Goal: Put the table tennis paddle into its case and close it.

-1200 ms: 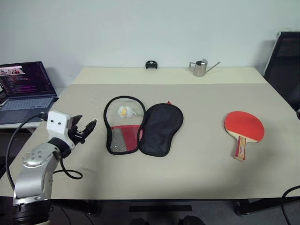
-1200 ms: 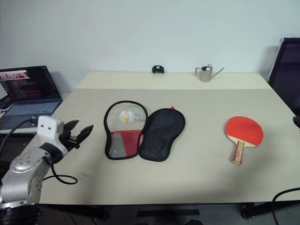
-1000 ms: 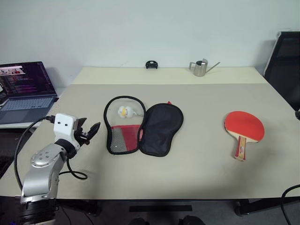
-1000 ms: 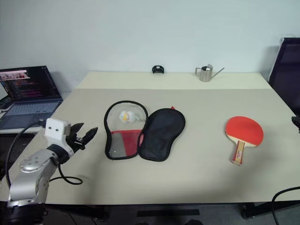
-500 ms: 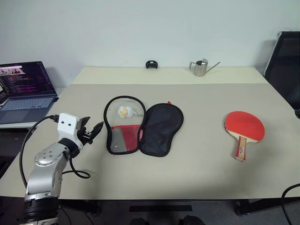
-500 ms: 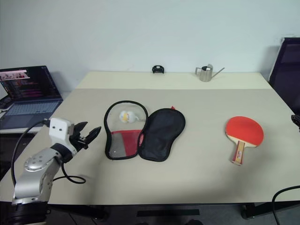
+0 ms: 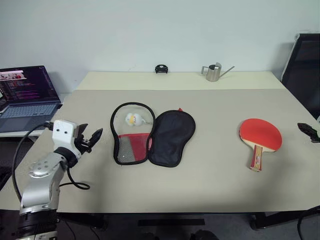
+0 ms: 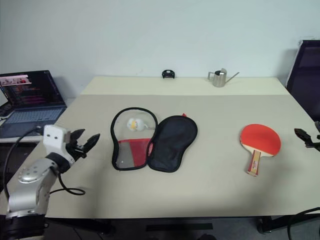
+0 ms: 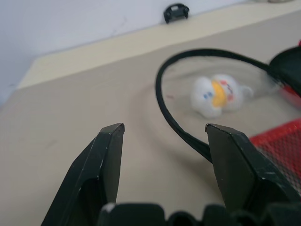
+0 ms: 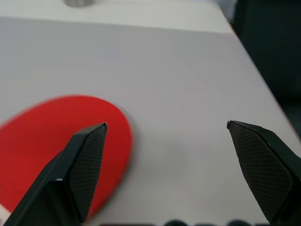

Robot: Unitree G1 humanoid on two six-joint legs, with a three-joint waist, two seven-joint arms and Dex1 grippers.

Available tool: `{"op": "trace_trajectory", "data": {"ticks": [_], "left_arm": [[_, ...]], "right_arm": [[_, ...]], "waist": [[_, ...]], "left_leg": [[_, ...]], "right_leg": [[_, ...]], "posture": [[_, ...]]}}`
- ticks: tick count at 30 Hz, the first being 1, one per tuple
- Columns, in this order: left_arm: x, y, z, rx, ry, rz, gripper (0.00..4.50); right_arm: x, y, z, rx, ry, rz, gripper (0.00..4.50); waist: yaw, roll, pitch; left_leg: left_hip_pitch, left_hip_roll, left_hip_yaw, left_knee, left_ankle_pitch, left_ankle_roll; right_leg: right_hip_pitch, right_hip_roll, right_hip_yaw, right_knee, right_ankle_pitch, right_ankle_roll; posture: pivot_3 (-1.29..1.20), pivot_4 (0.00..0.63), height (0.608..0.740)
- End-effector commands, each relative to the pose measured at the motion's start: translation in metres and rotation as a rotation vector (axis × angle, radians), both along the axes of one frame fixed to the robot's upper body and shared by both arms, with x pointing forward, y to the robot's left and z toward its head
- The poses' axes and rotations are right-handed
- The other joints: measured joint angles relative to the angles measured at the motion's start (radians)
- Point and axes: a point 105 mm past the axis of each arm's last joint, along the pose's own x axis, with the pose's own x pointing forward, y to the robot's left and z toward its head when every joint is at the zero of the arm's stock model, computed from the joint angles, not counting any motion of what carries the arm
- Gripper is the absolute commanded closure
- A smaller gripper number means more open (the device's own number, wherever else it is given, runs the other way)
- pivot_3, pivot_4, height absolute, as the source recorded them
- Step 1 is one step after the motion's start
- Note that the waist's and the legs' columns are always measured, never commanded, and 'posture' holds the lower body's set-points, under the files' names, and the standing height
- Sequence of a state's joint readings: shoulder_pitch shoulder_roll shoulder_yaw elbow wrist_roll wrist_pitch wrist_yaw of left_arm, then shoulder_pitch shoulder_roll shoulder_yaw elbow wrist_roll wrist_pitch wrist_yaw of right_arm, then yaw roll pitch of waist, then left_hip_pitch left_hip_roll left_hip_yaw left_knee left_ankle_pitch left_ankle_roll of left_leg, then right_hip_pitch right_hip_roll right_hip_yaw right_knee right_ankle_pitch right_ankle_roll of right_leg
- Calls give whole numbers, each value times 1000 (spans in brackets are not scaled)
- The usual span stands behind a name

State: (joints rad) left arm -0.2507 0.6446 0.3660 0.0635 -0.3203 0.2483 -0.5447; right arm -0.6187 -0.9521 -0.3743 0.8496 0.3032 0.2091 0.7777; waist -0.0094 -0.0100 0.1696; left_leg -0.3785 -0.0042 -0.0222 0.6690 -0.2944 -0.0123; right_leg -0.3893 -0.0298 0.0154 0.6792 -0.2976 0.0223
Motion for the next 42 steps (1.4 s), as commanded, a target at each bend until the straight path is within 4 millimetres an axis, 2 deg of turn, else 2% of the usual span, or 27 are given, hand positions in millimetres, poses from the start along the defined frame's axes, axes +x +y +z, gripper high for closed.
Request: {"op": "trace_trajectory", "data": {"ticks": [1, 5, 11, 14, 17, 21, 27, 33, 37, 42], "left_arm": [[-2, -14, 28, -2, -73, -103, 1495], [-1, -36, 27, -13, -18, -272, 1495], [-6, -47, 33, -67, 54, -448, 1495], [-12, -56, 31, -76, 114, -557, 1495], [-17, -68, 30, -48, 155, -668, 1495], [-20, -74, 30, -28, 181, -732, 1495], [-24, -74, 29, -23, 191, -746, 1495], [-33, -75, 25, -26, 225, -770, 1495], [-35, -72, 24, -25, 238, -761, 1495], [-37, -72, 24, -25, 237, -754, 1495]], "right_arm": [[6, 31, 23, 11, -88, 144, 34], [0, 80, 32, 40, -84, 346, 34], [-24, 145, 32, 72, -11, 566, 34], [-34, 177, 25, 112, 46, 671, 34], [-32, 212, 18, 174, 68, 730, 34], [-21, 245, 8, 207, 143, 736, 34], [-9, 284, -16, 231, 276, 756, 34], [3, 310, -42, 258, 373, 719, 34], [15, 319, -58, 228, 410, 667, 34], [19, 328, -67, 196, 430, 675, 34]], "waist": [[0, 0, 0], [3, 0, 0], [6, 0, 0], [3, 0, 0], [0, 0, 0], [-3, 0, 0], [-9, -1, 0], [-18, -1, 0], [-21, -1, 0], [-22, -1, 0]], "left_leg": [[0, 0, 0, 0, 0, 0], [-1, 0, -1, 0, 0, 0], [-1, 0, -3, 1, 0, 0], [-1, 0, -3, 1, 0, 0], [-1, 0, -3, 1, 0, 0], [-1, 0, -3, 2, 0, 0], [-2, 0, -3, 1, 0, 0], [-3, 0, -3, 1, 0, 0], [-3, 0, -3, 1, 0, 0], [-3, 0, -3, 1, 0, 0]], "right_leg": [[0, 0, 0, 0, 0, 0], [0, 0, -1, 0, 0, 0], [0, 0, -2, 0, 0, 0], [0, 0, -2, 1, 0, 0], [0, 0, -2, 1, 0, 0], [0, 0, -2, 1, 0, 0], [-1, 0, -2, 0, 0, 0], [-2, 0, -2, 1, 0, 0], [-3, 0, -2, 1, 0, 0], [-3, 0, -2, 1, 0, 0]], "posture": [[0, 150, 740], [0, 150, 740], [0, 150, 740], [0, 150, 740], [0, 150, 740], [0, 150, 740], [0, 150, 740], [0, 150, 740], [0, 150, 740], [0, 150, 740]]}}
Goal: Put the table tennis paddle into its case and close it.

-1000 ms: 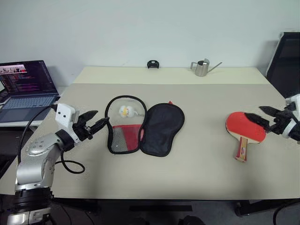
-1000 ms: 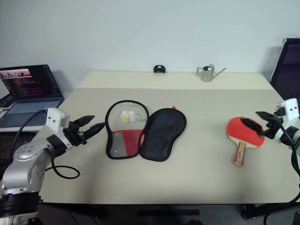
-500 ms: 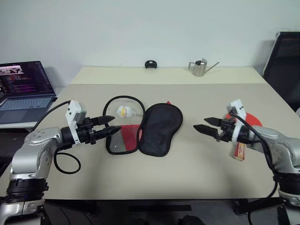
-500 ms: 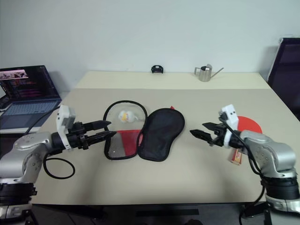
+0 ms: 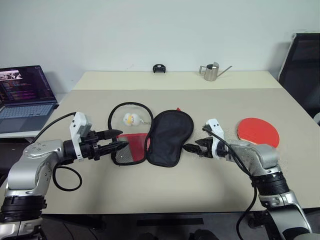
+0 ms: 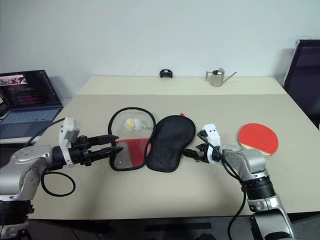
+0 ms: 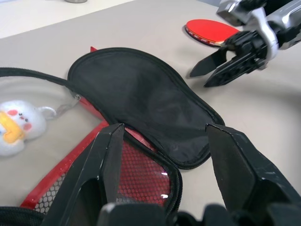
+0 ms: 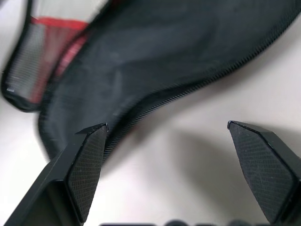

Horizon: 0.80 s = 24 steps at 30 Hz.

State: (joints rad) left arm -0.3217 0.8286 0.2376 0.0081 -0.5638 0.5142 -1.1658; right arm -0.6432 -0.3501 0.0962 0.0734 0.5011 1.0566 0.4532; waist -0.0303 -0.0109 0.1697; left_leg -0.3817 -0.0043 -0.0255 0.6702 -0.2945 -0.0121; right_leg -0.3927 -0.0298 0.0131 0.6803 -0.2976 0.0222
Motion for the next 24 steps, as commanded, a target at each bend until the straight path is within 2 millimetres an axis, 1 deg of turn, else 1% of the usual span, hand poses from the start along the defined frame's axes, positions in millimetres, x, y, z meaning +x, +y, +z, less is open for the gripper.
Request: {"op": "trace_trajectory", "data": {"ticks": [1, 4, 6, 8, 11, 15, 19, 21, 23, 24], "left_arm": [[-3, 2, 15, 5, -58, 1, 1495], [-3, 2, 15, 4, -58, 4, 1495], [-3, 1, 14, 3, -58, 5, 1495], [-3, 1, 13, 2, -58, 8, 1495], [-1, 1, 12, -1, -57, 10, 1495], [0, 0, 12, -4, -59, 11, 1495], [0, -1, 10, -6, -57, 11, 1495], [0, -1, 9, -6, -56, 12, 1495], [0, 0, 8, -2, -56, 20, 1495], [0, 1, 8, 0, -55, 22, 1495]], "right_arm": [[5, 8, 8, -8, -46, 25, 34], [5, 14, 8, 0, -41, 35, 34], [3, 23, 8, 18, -34, 53, 34], [-1, 43, 12, 36, -36, 98, 34], [-3, 59, 15, 49, -35, 128, 34], [-2, 70, 18, 52, -35, 144, 34], [0, 72, 18, 49, -38, 138, 34], [3, 69, 18, 48, -38, 117, 407], [6, 64, 15, 42, -31, 95, 870], [7, 62, 15, 43, -25, 87, 1262]], "waist": [[-1, 0, 0], [-1, 0, 0], [-2, 0, 0], [-6, 0, 0], [-10, 0, 0], [-8, 0, 0], [-3, -1, -1], [-3, -1, -1], [-3, -1, -1], [-3, -1, -1]], "left_leg": [[0, 0, 0, 0, 0, 0], [0, 0, 0, 0, 0, 0], [0, 0, 0, 0, 0, 0], [0, 0, 0, 0, 0, 0], [0, 0, 1, -1, 0, 0], [-2, 0, 1, -2, 0, 0], [-2, 0, 1, -2, 0, 0], [-2, 0, 1, -2, 0, 0], [-2, 0, 1, -2, 0, 0], [-2, 0, 1, -2, 0, 0]], "right_leg": [[0, 0, 0, 0, 0, 0], [0, 0, 0, 0, 0, 0], [0, 0, 0, 1, 0, 0], [0, 0, 1, 1, 0, 0], [-2, 0, 1, 1, 0, 0], [-4, 0, 1, 1, 0, 0], [-4, 0, 1, 0, 0, 0], [-4, 0, 1, 1, 0, 0], [-4, 0, 1, 1, 0, 0], [-5, 0, 1, 1, 0, 0]], "posture": [[0, 150, 740], [0, 150, 740], [0, 150, 740], [0, 150, 740], [0, 150, 740], [0, 150, 740], [0, 150, 740], [0, 150, 740], [0, 150, 740], [0, 150, 740]]}}
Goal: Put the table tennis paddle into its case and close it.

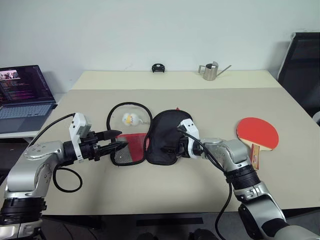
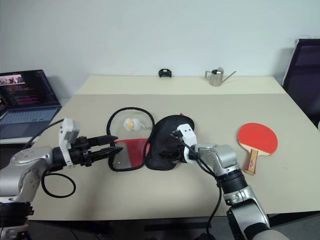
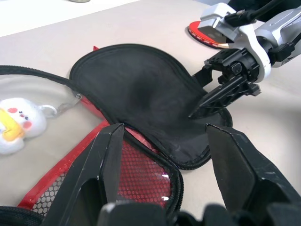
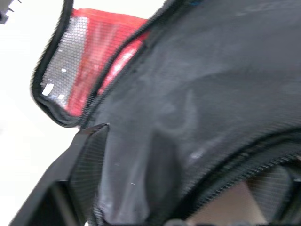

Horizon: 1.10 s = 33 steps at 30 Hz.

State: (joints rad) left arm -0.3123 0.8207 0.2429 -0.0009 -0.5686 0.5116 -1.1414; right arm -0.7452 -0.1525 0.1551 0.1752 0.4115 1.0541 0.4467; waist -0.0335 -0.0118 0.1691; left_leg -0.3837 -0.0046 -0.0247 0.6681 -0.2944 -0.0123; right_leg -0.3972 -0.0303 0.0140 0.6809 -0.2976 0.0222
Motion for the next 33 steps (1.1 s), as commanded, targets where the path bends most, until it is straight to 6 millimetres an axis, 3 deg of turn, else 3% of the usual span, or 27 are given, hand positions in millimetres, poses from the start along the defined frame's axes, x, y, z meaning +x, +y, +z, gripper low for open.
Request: {"op": "trace_trajectory", "data": {"ticks": [1, 9, 33], "left_arm": [[0, 1, 8, 9, -48, 5, 1495], [2, 1, 7, 15, -49, 8, 1495], [12, -18, 13, 24, -71, -75, 1495]], "right_arm": [[7, -6, 12, 17, -37, -31, 1637], [13, -23, 12, -5, -46, -62, 4408], [48, -102, 23, -157, -92, -169, 4459]], "waist": [[0, 0, 0], [0, 0, 0], [1, 0, 0]], "left_leg": [[0, 0, 0, 0, 0, 0], [-1, 0, 1, -1, 0, 0], [-11, 0, 1, 1, 0, 0]], "right_leg": [[0, 0, 0, 0, 0, 0], [-2, 0, 1, 0, 0, 0], [-9, 0, 0, 1, 0, 0]], "posture": [[0, 150, 740], [0, 150, 740], [0, 150, 740]]}}
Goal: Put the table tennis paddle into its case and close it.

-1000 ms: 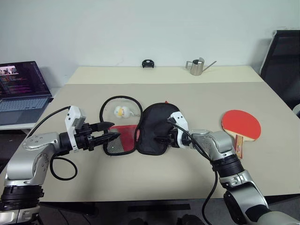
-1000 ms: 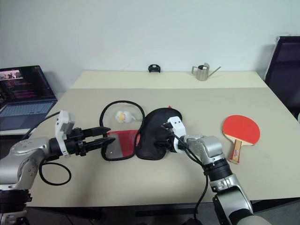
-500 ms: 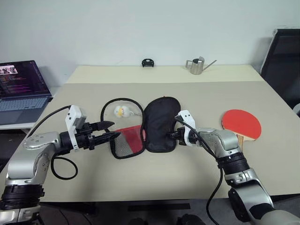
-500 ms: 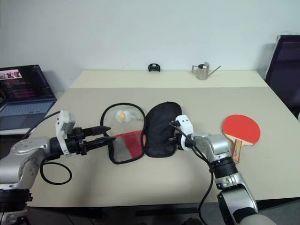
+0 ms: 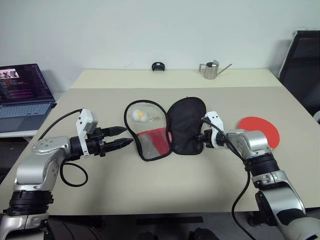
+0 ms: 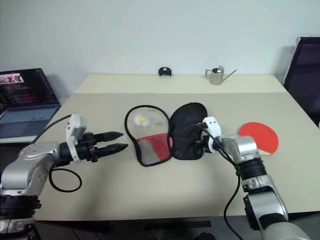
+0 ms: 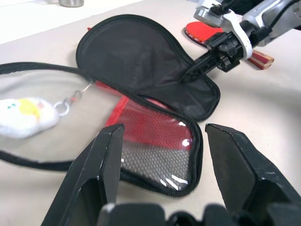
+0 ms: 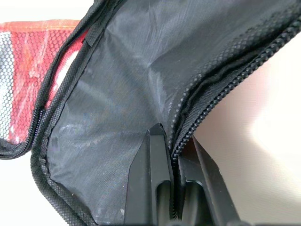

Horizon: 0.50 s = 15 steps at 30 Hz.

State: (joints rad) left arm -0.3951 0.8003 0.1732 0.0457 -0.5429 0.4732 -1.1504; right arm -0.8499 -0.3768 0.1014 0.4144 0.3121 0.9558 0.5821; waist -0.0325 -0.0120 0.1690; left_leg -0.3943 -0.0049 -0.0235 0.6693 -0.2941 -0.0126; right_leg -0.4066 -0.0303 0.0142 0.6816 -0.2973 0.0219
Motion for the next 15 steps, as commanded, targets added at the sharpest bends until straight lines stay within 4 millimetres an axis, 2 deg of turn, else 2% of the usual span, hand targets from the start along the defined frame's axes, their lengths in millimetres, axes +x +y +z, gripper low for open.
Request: {"op": "trace_trajectory", "data": {"ticks": [1, 8, 15], "left_arm": [[1, -5, 10, 10, -42, -27, 1495], [3, -10, 9, 5, -41, -46, 1495], [5, -14, 10, 3, -41, -56, 1495]], "right_arm": [[9, -14, 17, -45, -63, 9, 4459], [17, -33, 22, -153, -78, 51, 4459], [30, -40, 26, -230, -110, 66, 4459]], "waist": [[0, 0, 0], [0, 0, 0], [0, 0, 0]], "left_leg": [[0, 0, 0, 0, 0, 0], [-1, 0, 0, 1, 0, 0], [-1, 0, 0, 3, 0, 0]], "right_leg": [[0, 0, 0, 0, 0, 0], [0, 0, 0, 0, 0, 0], [0, 0, 0, 0, 0, 0]], "posture": [[0, 150, 740], [0, 150, 740], [0, 150, 740]]}}
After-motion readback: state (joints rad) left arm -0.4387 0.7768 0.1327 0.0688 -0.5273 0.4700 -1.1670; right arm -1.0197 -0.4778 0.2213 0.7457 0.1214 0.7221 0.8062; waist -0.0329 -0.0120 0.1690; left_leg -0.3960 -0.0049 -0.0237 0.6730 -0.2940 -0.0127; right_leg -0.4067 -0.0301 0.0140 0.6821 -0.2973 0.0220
